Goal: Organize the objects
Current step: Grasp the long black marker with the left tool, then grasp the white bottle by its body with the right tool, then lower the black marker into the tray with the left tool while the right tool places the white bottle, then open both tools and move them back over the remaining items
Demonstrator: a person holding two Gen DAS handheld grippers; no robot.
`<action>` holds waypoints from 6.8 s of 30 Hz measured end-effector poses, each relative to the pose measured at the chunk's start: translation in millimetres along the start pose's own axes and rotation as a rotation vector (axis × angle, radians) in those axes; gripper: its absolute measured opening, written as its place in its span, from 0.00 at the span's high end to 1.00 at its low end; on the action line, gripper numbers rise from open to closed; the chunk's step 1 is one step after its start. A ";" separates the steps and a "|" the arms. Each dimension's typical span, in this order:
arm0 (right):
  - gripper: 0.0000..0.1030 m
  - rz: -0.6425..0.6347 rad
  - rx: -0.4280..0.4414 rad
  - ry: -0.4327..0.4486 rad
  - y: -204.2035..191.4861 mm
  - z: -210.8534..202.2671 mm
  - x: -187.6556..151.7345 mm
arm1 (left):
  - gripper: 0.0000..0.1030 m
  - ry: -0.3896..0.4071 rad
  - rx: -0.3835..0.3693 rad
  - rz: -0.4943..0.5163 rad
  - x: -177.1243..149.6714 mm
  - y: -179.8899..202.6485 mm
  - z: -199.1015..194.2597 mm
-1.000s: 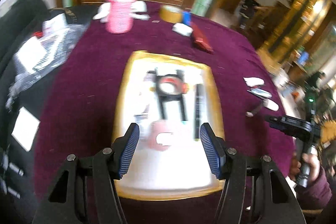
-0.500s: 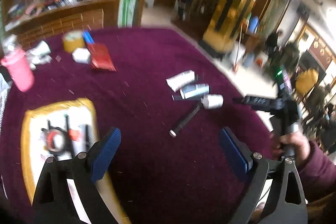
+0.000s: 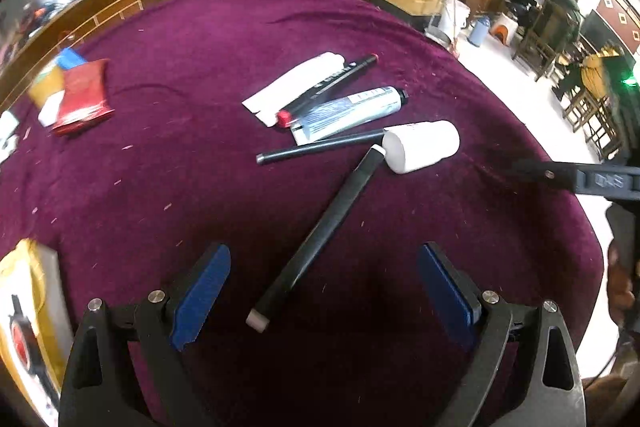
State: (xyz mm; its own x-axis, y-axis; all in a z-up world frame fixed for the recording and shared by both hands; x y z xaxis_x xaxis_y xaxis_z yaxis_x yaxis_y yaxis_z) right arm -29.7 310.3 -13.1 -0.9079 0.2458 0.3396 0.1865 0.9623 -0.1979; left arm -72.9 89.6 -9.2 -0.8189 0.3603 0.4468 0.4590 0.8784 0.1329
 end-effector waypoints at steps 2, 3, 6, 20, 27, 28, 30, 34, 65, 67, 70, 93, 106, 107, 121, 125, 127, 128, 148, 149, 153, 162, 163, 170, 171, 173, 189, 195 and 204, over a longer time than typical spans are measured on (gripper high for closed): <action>0.09 -0.033 -0.005 0.003 -1.8 -1.5 -0.1 | 0.13 -0.043 0.002 0.011 2.7 4.1 10.2; 0.09 -0.050 -0.008 0.011 -2.6 -3.6 0.6 | 0.18 -0.050 0.006 0.025 4.0 5.9 13.0; 0.09 -0.092 0.010 0.026 -8.3 -6.3 5.7 | 0.57 -0.089 0.056 0.088 0.6 10.0 22.5; 0.09 -0.243 0.171 0.005 -64.4 18.9 63.9 | 0.89 -0.095 0.007 -0.152 -56.8 -21.7 0.2; 0.09 -0.232 0.455 -0.217 -97.9 54.3 54.7 | 0.89 -0.075 -0.031 -0.234 -61.9 -27.7 -4.2; 0.08 -0.244 0.490 -0.242 -103.1 53.8 49.8 | 0.89 -0.073 -0.037 -0.242 -63.2 -29.4 -4.9; 0.08 -0.269 0.509 -0.253 -109.8 49.1 42.1 | 0.89 -0.073 -0.045 -0.254 -63.1 -30.8 -4.3; 0.08 -0.327 0.369 -0.170 -108.3 38.4 48.0 | 0.88 -0.064 -0.042 -0.260 -52.8 -29.2 -0.3; 0.69 -0.338 0.219 -0.161 -132.7 34.0 31.4 | 0.88 0.115 -0.068 -0.523 -111.5 -95.6 -111.2; 0.69 -0.315 0.276 -0.174 -148.3 28.6 24.2 | 0.88 0.120 -0.061 -0.537 -120.7 -106.3 -118.6; 0.69 -0.314 0.343 -0.191 -182.4 19.5 11.1 | 0.88 0.122 -0.055 -0.555 -134.1 -123.4 -129.1; 0.68 -0.465 0.512 -0.330 -409.7 24.9 -99.0 | 0.88 -0.009 -0.018 -0.666 -199.8 -239.4 -106.7; 0.68 -0.440 0.463 -0.334 -419.4 34.4 -102.9 | 0.62 0.012 -0.080 -0.717 -206.4 -252.0 -134.2; 0.68 -0.443 0.463 -0.337 -421.4 34.6 -104.4 | 0.62 0.020 -0.087 -0.722 -209.4 -252.2 -141.3; 0.68 -0.521 0.400 -0.427 -448.3 55.2 -145.7 | 0.60 0.124 -0.076 -0.844 -233.0 -288.6 -178.5; 0.68 -0.554 0.293 -0.365 -443.4 60.8 -135.9 | 0.60 0.125 -0.079 -0.844 -233.4 -289.9 -177.6; 0.68 -0.582 0.244 -0.329 -443.9 60.5 -130.8 | 0.60 0.125 -0.079 -0.846 -232.3 -290.3 -175.9; 0.68 -0.587 0.226 -0.317 -444.3 60.8 -129.0 | 0.60 0.124 -0.079 -0.845 -232.3 -290.3 -176.2; 0.66 -0.578 0.218 -0.269 -437.8 42.0 -128.6 | 0.48 0.124 -0.038 -0.843 -227.7 -295.9 -180.8; 0.66 -0.571 0.215 -0.259 -437.4 40.7 -127.2 | 0.48 0.125 -0.031 -0.838 -227.3 -295.5 -181.8; 0.66 -0.544 0.186 -0.177 -430.8 26.0 -117.6 | 0.48 0.135 -0.008 -0.816 -224.0 -293.3 -186.7; 0.54 -0.597 0.083 -0.036 -421.8 3.8 -107.2 | 0.47 0.123 -0.018 -0.782 -213.1 -280.0 -185.3; 0.53 -0.605 0.077 -0.028 -421.1 2.7 -107.2 | 0.47 0.120 -0.017 -0.776 -211.1 -277.2 -184.8; 0.54 -0.651 0.035 0.038 -411.6 -8.5 -106.9 | 0.47 0.103 -0.014 -0.734 -200.7 -258.3 -180.4; 0.54 -0.652 0.033 0.042 -410.4 -8.7 -105.7 | 0.47 0.100 -0.015 -0.730 -199.5 -255.5 -179.5; 0.54 -0.650 0.031 0.048 -407.4 -9.7 -103.8 | 0.47 0.094 -0.015 -0.720 -196.7 -248.7 -178.0; 0.54 -0.644 0.079 0.065 -372.6 -15.0 -85.9 | 0.47 0.080 0.034 -0.721 -181.2 -209.8 -173.8; 0.54 -0.619 0.094 0.037 -342.6 -7.9 -77.8 | 0.47 0.046 0.035 -0.714 -173.4 -182.9 -160.5; 0.54 -0.341 0.079 0.014 -207.1 7.5 1.0 | 0.47 0.011 -0.009 -0.671 -153.8 -123.6 -139.5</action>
State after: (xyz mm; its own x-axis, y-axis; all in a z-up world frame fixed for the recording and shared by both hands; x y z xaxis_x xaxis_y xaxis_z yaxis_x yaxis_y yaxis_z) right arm -72.1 110.4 21.3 -0.9074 -0.0863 0.4112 -0.1570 0.9774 -0.1413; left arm 44.5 -118.1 29.1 -0.9240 -0.2668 0.2741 -0.1459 0.9082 0.3922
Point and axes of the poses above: each gripper's, at about its wrist camera, not at the fingertips, and z roughly the way its jaws point, y to its right, x to its top, the point moved 5 cm from there along z, roughly the way its jaws point, and after that the axes turned 7 degrees about -z, right-handed, at the moved point
